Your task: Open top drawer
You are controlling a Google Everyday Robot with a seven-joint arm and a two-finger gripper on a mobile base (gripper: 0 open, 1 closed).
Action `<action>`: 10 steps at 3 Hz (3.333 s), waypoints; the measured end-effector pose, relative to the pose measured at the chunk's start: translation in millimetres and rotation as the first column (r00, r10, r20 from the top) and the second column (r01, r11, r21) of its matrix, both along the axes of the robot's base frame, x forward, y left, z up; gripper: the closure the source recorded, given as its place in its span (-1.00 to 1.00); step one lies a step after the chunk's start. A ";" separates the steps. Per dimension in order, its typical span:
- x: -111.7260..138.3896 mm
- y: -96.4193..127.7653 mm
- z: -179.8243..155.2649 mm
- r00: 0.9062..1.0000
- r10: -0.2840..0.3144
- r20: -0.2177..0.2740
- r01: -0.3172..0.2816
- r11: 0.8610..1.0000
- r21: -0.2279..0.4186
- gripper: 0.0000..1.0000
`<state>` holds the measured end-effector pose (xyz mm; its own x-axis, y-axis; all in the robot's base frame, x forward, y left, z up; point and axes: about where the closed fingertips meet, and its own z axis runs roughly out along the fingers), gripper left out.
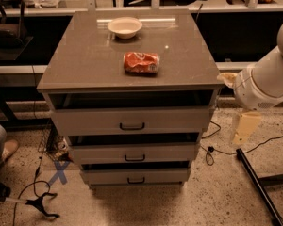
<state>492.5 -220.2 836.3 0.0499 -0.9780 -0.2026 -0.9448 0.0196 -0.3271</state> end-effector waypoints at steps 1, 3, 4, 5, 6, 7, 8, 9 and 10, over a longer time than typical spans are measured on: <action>0.0 0.1 0.0 1.000 0.000 0.000 0.000 1.000 0.000 -1.00; 11.1 26.2 -69.1 0.997 0.065 -0.050 -0.061 0.995 0.080 -1.00; 23.6 46.7 -90.6 0.995 0.085 -0.058 -0.079 0.992 0.100 -1.00; 39.4 71.2 -106.0 0.994 0.096 -0.049 -0.092 0.993 0.079 -1.00; 56.5 85.9 -123.3 0.995 0.078 -0.058 -0.073 0.995 0.071 -1.00; 71.2 96.1 -142.8 0.994 0.063 -0.086 -0.057 0.996 0.072 -1.00; 83.0 105.4 -162.8 0.992 0.052 -0.118 -0.044 0.996 0.075 -1.00; 90.7 112.0 -181.2 0.989 0.032 -0.148 -0.020 0.996 0.085 -0.94; 88.9 107.6 -185.6 0.989 0.007 -0.151 0.006 0.996 0.089 -0.49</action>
Offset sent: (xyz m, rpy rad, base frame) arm 0.0098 0.0288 -0.0785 0.0880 0.0558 0.0866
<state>581.4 -112.6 650.6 0.0127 -0.9558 -0.2937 -0.9831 0.0417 -0.1780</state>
